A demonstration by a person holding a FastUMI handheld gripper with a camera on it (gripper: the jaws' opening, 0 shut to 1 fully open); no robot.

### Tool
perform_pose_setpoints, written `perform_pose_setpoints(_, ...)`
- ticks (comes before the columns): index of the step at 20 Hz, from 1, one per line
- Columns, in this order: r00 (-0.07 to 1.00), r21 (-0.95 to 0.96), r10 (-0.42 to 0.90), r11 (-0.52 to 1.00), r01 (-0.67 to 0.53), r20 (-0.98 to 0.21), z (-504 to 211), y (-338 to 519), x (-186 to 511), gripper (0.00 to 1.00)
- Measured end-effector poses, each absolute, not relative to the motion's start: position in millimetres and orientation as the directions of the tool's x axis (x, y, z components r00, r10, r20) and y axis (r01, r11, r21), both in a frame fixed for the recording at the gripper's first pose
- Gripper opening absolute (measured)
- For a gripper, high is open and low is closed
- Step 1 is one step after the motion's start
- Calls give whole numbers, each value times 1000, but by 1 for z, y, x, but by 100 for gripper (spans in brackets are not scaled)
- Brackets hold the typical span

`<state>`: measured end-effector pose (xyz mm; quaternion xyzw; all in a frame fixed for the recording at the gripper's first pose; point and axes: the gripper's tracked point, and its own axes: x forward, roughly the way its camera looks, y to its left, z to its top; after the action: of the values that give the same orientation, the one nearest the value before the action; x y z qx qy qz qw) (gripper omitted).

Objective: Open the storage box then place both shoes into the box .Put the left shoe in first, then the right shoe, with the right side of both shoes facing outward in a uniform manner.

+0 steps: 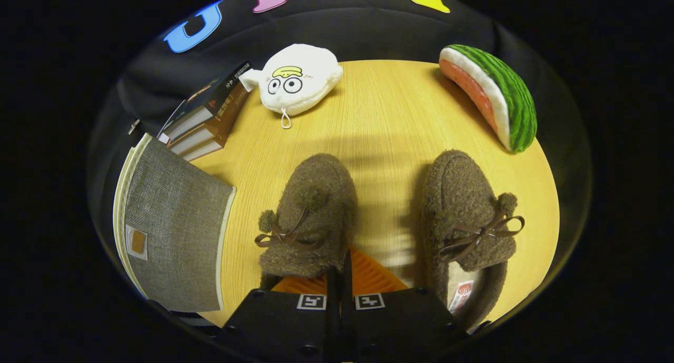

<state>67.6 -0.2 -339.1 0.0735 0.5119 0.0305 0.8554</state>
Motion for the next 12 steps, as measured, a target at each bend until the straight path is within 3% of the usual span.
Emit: perform_pose_setpoints(12, 615, 346, 213, 933, 104, -759, -189, 50, 34, 5)
